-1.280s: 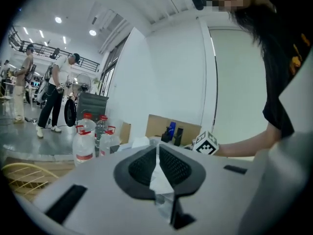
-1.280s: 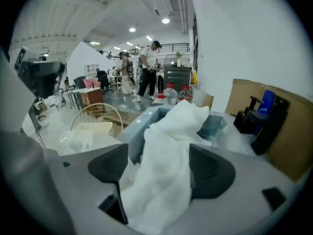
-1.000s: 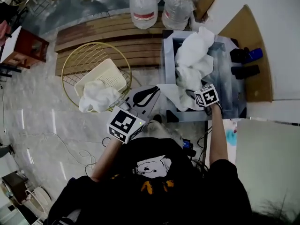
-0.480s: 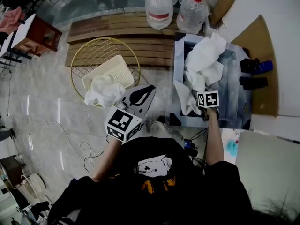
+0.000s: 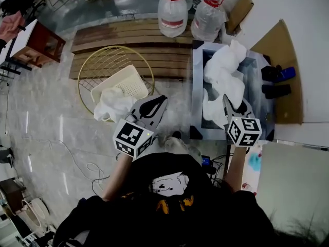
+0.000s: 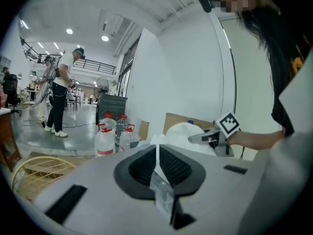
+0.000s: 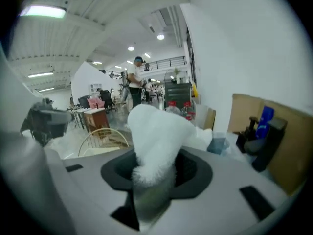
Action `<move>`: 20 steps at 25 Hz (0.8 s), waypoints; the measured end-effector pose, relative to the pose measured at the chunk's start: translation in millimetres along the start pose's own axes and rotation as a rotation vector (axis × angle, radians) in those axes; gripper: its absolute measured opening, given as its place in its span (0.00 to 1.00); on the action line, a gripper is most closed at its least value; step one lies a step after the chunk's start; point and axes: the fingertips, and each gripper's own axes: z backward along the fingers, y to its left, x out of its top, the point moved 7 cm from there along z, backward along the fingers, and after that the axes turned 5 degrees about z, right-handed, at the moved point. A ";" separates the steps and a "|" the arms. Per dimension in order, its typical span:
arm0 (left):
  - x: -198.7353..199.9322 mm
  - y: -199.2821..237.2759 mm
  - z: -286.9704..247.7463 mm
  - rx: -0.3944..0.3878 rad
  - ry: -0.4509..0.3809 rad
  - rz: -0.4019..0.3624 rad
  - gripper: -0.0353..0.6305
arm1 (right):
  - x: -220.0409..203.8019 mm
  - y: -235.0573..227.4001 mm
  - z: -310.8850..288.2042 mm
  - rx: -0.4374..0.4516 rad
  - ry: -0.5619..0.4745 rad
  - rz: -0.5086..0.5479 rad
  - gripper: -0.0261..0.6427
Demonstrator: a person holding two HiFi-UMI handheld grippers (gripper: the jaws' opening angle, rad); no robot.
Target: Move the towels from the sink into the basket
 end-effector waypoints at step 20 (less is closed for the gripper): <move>-17.3 213.4 199.7 0.262 -0.075 0.102 0.09 | 233.0 320.6 -122.9 0.345 -0.436 0.228 0.27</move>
